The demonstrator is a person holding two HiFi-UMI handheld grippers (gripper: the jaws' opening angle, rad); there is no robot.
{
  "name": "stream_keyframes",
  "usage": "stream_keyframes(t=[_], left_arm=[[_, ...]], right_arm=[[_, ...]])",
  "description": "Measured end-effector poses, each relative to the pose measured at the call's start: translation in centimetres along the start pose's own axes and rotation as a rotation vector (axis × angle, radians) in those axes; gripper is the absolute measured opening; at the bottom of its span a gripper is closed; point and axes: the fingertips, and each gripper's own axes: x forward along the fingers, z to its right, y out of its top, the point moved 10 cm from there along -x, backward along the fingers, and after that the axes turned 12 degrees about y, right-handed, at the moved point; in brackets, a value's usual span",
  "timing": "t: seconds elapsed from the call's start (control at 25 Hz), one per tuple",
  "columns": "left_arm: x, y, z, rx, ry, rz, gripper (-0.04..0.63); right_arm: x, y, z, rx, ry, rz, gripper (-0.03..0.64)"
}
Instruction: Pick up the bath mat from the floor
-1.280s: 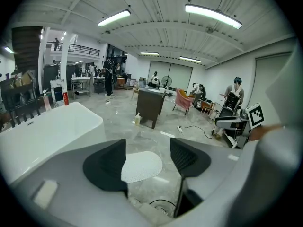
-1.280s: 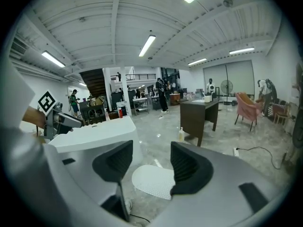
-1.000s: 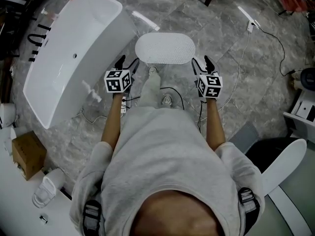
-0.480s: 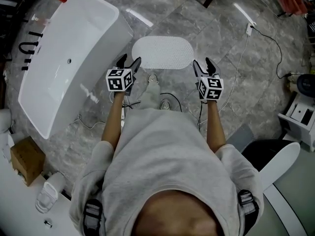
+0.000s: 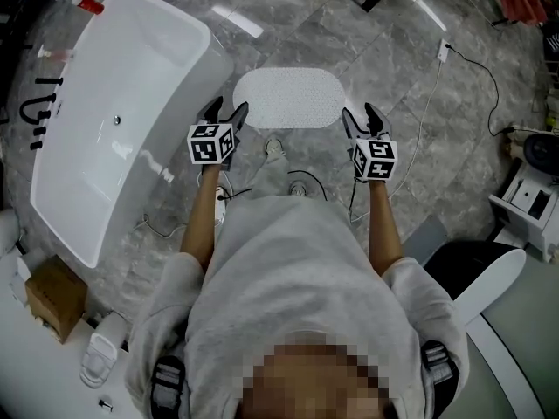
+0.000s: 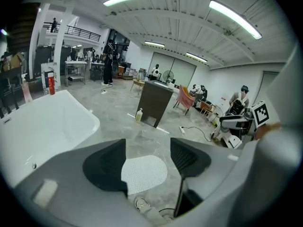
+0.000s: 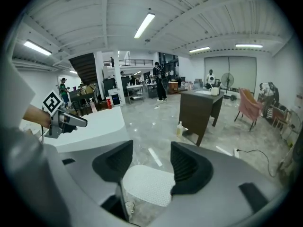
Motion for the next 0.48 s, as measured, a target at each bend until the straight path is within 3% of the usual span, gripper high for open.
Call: stream_keyframes(t=[0.24, 0.48], left_arm=[[3.7, -0.1, -3.1, -0.013, -0.025, -0.049, 0.295], [6.1, -2.1, -3.9, -0.023, -0.039, -0.095, 0.295]], right_arm=[[3.6, 0.9, -0.4, 0.002, -0.002, -0.056, 0.256], [5.1, -1.0, -0.8, 0.013, 0.019, -0.129, 0.256]])
